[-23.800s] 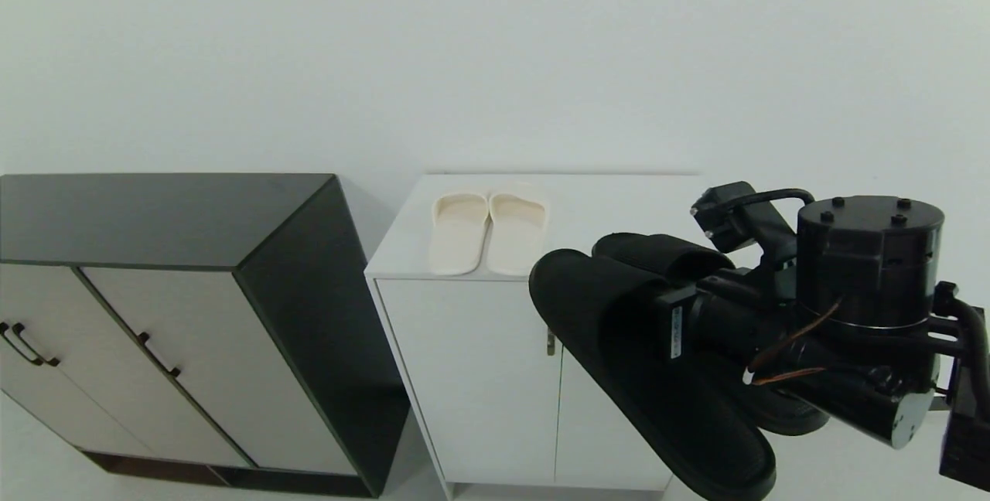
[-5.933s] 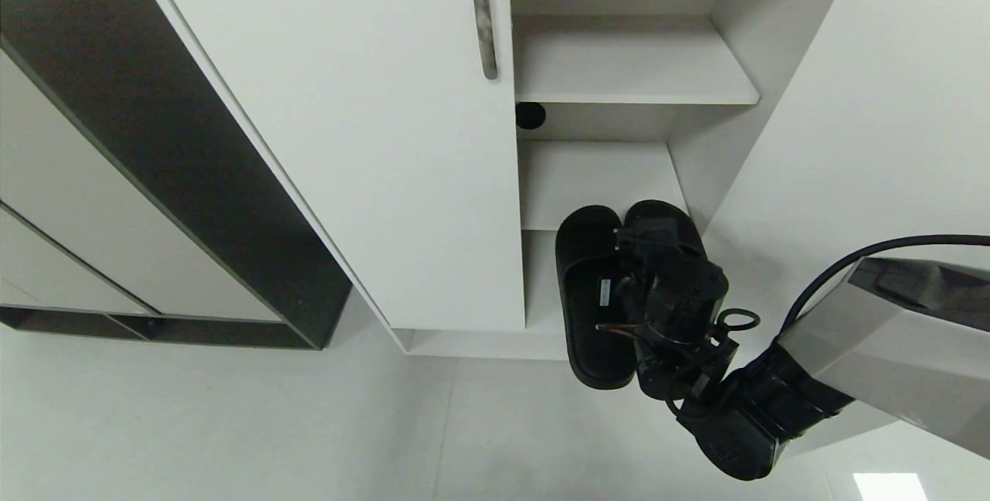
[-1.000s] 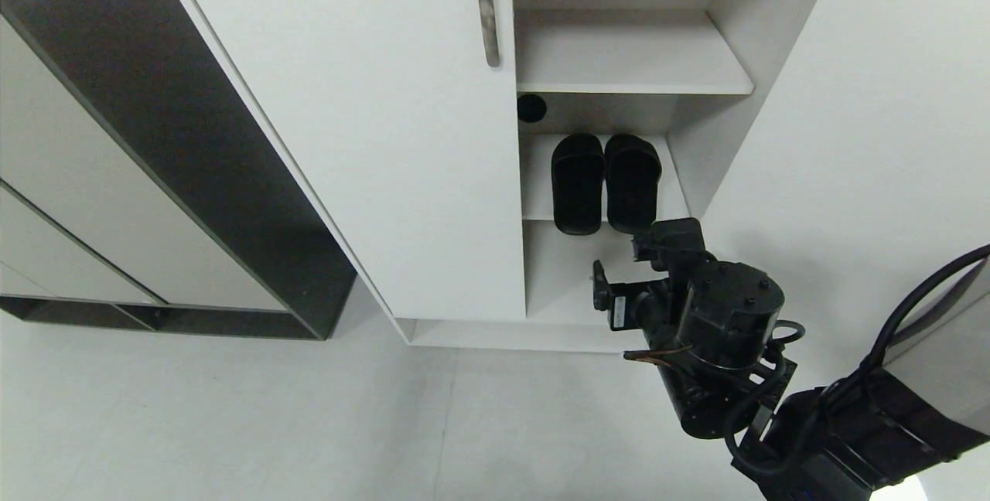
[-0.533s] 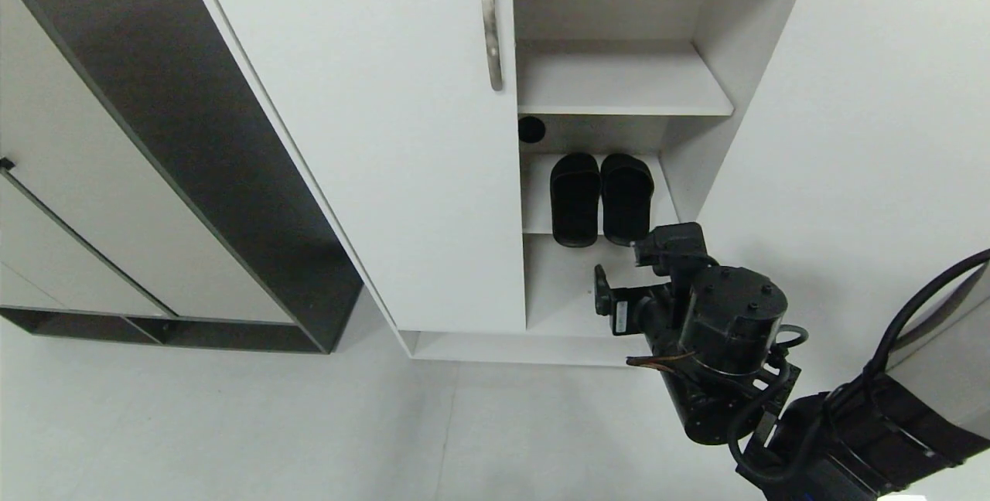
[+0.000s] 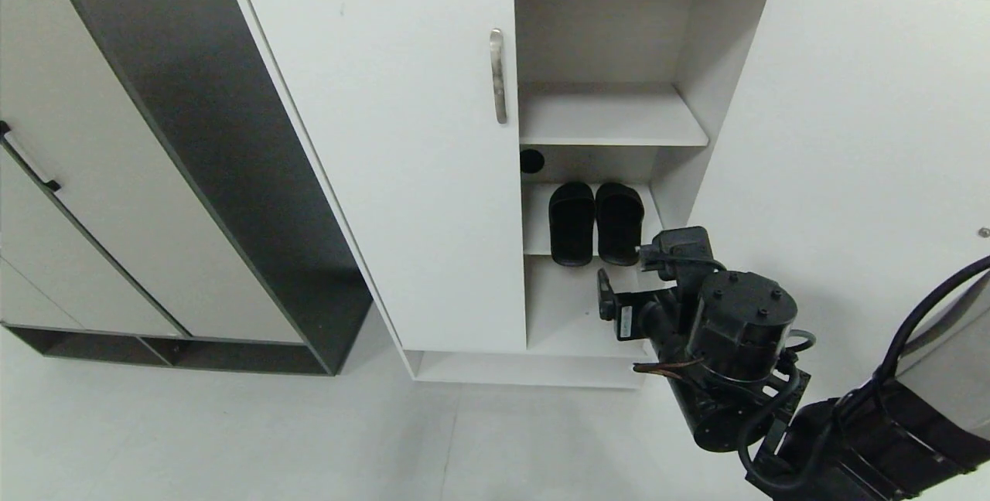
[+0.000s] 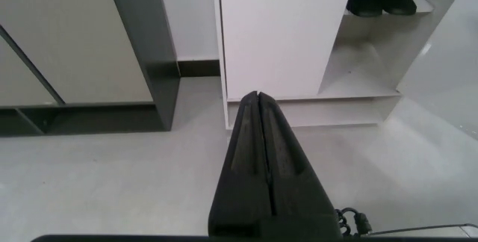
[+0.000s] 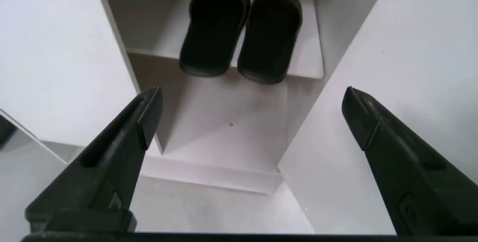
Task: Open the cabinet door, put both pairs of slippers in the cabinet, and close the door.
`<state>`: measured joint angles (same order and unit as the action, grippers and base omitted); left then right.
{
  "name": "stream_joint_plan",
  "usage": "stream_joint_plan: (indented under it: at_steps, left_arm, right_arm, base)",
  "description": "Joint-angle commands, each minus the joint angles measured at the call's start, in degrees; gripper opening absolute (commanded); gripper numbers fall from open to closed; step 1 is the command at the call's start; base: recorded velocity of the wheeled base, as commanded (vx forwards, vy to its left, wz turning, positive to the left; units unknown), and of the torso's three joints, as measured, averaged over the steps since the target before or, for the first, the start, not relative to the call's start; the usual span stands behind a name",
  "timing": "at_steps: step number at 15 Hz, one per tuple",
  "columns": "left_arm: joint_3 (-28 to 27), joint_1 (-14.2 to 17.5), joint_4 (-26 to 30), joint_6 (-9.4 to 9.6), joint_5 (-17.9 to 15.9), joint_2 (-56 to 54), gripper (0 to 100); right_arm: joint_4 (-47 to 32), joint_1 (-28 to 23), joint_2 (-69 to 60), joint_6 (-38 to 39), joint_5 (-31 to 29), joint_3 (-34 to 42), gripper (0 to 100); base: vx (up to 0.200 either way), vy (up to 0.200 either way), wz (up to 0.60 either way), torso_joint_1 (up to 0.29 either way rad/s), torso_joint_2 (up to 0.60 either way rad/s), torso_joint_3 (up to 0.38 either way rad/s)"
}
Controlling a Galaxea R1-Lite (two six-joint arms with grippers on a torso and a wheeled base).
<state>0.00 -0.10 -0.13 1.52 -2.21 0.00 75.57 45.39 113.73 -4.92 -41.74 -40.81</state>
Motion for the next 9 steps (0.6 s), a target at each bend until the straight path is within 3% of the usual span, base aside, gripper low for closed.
stream_joint_plan:
  at_steps: [1,9]
  left_arm:
    - [0.0,0.0,0.0,-0.12,0.0,0.1,0]
    - [0.0,0.0,0.0,-0.47,0.0,0.1,0]
  right_arm:
    - [0.0,0.0,-0.1,0.0,0.5,0.1,100]
    - [-0.2,0.0,-0.3,-0.1,1.4,0.2,100]
  base:
    - [0.000,0.000,0.00,0.000,0.00,0.000]
    - [0.000,0.000,0.00,0.000,0.00,0.000]
